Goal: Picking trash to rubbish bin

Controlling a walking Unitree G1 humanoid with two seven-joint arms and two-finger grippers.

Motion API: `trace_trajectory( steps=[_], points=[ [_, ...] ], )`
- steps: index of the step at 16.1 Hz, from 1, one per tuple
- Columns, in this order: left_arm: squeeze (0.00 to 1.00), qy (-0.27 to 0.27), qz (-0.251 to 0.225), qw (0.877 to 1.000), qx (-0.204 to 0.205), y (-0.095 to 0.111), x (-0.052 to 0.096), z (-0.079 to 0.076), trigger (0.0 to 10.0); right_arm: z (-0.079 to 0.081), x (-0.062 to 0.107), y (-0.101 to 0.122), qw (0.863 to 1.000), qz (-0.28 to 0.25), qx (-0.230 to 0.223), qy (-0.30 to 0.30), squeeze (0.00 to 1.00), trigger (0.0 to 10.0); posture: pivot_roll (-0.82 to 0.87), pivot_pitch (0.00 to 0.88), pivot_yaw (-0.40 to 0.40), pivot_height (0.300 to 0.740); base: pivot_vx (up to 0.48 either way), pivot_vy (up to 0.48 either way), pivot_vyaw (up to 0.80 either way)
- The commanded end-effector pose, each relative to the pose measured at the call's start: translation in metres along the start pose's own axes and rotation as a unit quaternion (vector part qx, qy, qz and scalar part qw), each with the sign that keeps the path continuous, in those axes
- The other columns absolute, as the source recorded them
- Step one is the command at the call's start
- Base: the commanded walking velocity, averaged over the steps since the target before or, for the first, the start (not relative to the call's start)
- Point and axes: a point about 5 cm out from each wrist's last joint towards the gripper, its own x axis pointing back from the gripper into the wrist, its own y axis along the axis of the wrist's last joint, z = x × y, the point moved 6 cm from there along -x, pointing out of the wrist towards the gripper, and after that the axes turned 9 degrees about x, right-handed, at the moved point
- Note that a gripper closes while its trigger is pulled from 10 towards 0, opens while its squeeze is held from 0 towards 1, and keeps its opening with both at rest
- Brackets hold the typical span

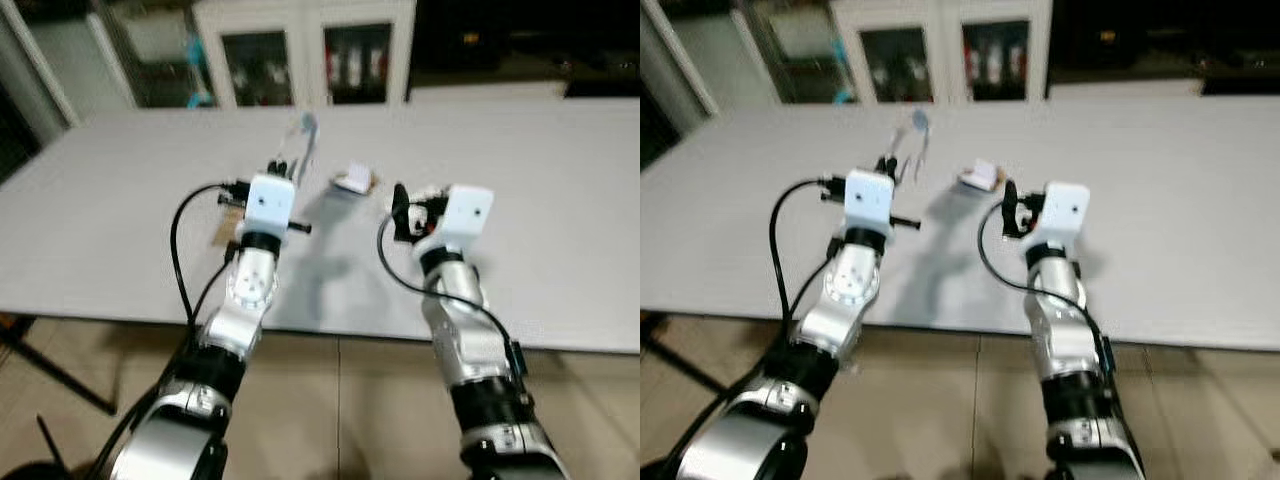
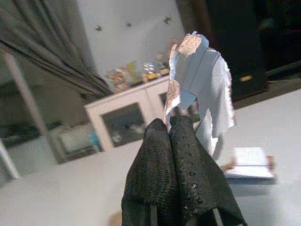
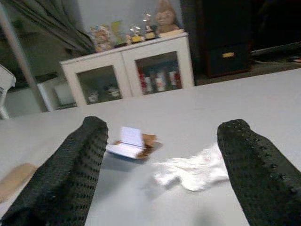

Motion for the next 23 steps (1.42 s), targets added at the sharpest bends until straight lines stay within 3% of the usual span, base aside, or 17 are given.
trace_trajectory(
  steps=[1,10,15,16,17,18,23],
  points=[
    [0.0,0.001,0.007,1.0,0.01,-0.001,-0.002,0.004,10.0,0.005,-0.002,0.003,1.0,0.0,-0.005,0.006,1.0,10.0,0.03,0.0,0.098,0.74,0.0,0.0,0.0],
    [0.0,-0.01,0.028,1.0,0.006,-0.008,-0.003,0.003,10.0,0.005,-0.002,0.003,1.0,0.001,-0.004,0.008,1.0,10.0,0.03,0.0,0.1,0.74,0.0,0.124,0.0],
    [0.0,-0.075,0.052,0.996,-0.013,-0.019,0.001,-0.011,10.0,0.005,-0.002,0.002,1.0,0.003,-0.001,0.006,1.0,10.0,0.03,0.0,0.101,0.74,0.0,0.0,0.0],
    [0.0,-0.072,0.058,0.996,-0.016,-0.021,0.001,-0.01,10.0,0.005,-0.002,0.001,1.0,0.005,0.005,0.004,0.51,10.0,0.03,0.0,0.101,0.74,0.0,0.0,0.0],
    [0.0,-0.072,0.058,0.996,-0.016,-0.021,0.001,-0.01,10.0,0.005,-0.002,0.001,1.0,0.005,0.005,0.004,0.51,10.0,0.03,0.0,0.101,0.74,0.0,0.0,0.0],
    [0.0,-0.067,0.062,0.996,-0.015,-0.022,0.001,-0.007,10.0,0.004,-0.002,0.001,1.0,0.007,0.007,0.002,0.0,10.0,0.03,0.0,0.101,0.74,0.33,0.0,0.0],
    [0.0,-0.062,0.067,0.996,-0.016,-0.023,0.0,-0.003,10.0,0.002,-0.003,0.001,1.0,0.008,0.002,-0.005,0.0,10.0,0.03,0.0,0.102,0.74,0.478,0.0,0.0]
  ],
)
